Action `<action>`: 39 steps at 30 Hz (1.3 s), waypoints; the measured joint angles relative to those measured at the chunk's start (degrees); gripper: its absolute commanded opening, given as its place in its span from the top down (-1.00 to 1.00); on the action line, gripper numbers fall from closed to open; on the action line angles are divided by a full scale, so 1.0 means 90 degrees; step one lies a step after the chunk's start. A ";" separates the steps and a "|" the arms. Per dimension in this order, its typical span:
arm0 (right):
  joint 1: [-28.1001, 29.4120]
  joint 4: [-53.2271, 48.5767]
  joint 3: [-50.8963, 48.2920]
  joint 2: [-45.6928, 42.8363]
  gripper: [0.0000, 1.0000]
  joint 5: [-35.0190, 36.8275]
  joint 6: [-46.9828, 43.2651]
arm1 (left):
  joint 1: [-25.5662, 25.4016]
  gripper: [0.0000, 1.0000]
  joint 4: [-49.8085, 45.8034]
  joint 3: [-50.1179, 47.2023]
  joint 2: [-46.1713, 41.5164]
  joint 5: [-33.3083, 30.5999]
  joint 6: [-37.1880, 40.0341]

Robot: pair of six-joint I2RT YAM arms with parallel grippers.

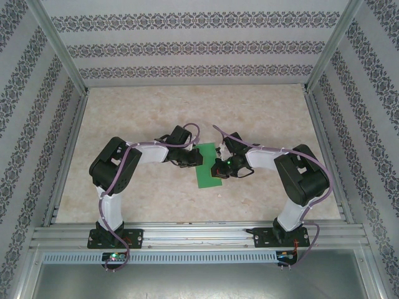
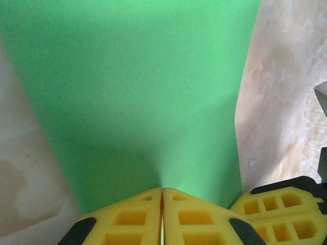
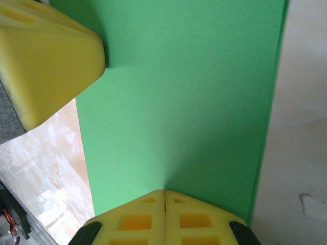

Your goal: Fold a paper plane with a square sheet of paper (fold left side to right side)

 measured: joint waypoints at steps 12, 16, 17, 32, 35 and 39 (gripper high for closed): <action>0.0002 -0.0002 0.0036 0.0029 1.00 0.0017 -0.0036 | 0.0265 0.77 0.0279 -0.0075 0.0012 0.0005 0.0022; 0.0000 -0.0007 0.0041 0.0039 1.00 0.0017 -0.0036 | 0.0444 0.77 0.0301 -0.0024 0.0063 0.0066 0.0024; 0.0000 -0.0010 0.0049 0.0041 1.00 0.0017 -0.0036 | 0.0461 0.77 0.0294 0.0010 0.0090 0.0075 0.0024; 0.0000 -0.0029 0.0083 0.0070 1.00 0.0015 -0.0041 | 0.1030 0.77 0.0085 0.1037 0.0695 -0.0401 0.0245; 0.0000 -0.0032 0.0083 0.0070 1.00 0.0015 -0.0041 | 0.1032 0.77 -0.0010 0.1134 0.0748 -0.0420 0.0262; 0.0000 -0.0029 0.0083 0.0070 1.00 0.0015 -0.0041 | 0.1035 0.77 -0.0046 0.1178 0.0767 -0.0432 0.0270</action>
